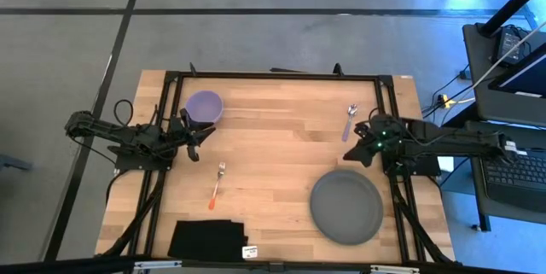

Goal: Set table place
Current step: Put the gray plate to the center of the table

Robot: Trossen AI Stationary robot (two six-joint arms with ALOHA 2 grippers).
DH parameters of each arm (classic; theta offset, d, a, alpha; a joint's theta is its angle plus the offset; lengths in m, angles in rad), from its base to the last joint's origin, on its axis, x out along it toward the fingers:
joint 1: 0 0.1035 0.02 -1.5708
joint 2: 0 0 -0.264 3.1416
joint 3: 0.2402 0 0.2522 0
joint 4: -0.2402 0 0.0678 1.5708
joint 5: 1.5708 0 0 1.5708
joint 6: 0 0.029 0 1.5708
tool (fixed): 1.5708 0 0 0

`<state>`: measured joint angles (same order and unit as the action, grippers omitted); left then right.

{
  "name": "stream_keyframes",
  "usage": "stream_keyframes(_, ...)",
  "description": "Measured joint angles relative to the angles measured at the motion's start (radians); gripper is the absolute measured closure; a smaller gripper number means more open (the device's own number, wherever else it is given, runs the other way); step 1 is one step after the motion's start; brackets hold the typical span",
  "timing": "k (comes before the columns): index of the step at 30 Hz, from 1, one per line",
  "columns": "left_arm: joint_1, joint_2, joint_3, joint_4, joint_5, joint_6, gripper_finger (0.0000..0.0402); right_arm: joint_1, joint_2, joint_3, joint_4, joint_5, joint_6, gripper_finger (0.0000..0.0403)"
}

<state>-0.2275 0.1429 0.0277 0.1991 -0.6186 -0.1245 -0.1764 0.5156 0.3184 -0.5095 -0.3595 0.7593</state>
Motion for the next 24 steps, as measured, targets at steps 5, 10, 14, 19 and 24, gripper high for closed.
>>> stream_keyframes(5,0.0,0.0,0.0,0.0,0.0,0.003,0.0327,0.015,0.057,0.084,-0.027,0.013,-0.086,0.0286)
stream_keyframes(10,0.0,0.0,0.0,0.0,-0.001,0.003,0.0334,0.066,0.14,0.16,-0.081,0.092,-0.166,0.0286)
stream_keyframes(14,0.0,0.0,0.0,-0.005,-0.001,0.002,0.0337,0.117,0.229,0.189,-0.12,0.112,-0.202,0.0286)
stream_keyframes(19,0.0,0.0,0.0,-0.008,0.001,-0.004,0.0331,0.178,0.341,0.183,-0.153,0.132,-0.28,0.0286)
stream_keyframes(24,0.0,0.0,0.0,-0.008,0.001,-0.004,0.0325,0.209,0.419,0.19,-0.138,0.131,-0.282,0.0286)
